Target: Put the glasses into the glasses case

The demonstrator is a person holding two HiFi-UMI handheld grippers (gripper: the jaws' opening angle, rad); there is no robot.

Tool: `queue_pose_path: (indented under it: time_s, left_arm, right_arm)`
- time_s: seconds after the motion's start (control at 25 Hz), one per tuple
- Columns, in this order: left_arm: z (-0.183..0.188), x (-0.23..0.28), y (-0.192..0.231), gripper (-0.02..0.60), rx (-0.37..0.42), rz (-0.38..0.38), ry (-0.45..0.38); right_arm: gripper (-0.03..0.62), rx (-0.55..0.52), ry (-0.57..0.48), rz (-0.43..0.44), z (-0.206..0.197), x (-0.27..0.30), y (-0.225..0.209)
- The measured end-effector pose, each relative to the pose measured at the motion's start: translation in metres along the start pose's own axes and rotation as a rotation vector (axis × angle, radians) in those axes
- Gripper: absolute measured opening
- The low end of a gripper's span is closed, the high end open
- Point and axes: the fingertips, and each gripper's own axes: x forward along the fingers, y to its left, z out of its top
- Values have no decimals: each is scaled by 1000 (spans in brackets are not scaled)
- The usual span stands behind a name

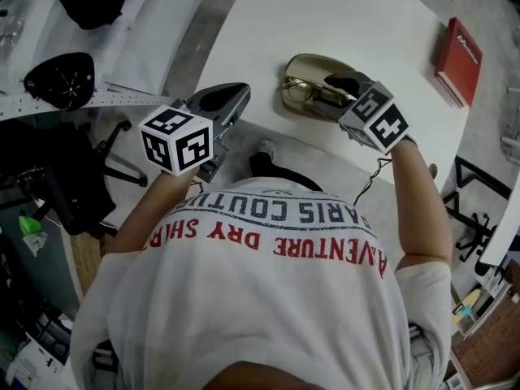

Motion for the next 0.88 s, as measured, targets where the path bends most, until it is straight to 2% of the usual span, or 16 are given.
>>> queue_pose_path:
  time_s: [0.12,0.28,0.4,0.6,0.88]
  left_arm:
    - [0,-10,-8,29,14,-14,3]
    - [3,-22,-25,29,37,-49,-13]
    - [7,-30,-45,29,57,-87,-30]
    - [19,-40,-81,29,130,-159,-62]
    - [32,-50,-112,29,177,-224,-98]
  right_arm:
    - [229,72,-100,-115,10,-19,-5]
    - [229,189,-314,-247,30,-62,5]
    - [178,250,-474,-326,41,-96,25]
    - [52,336,-708,-365,55,-141,66]
    - [25,396,-845,-350,61,-169,85]
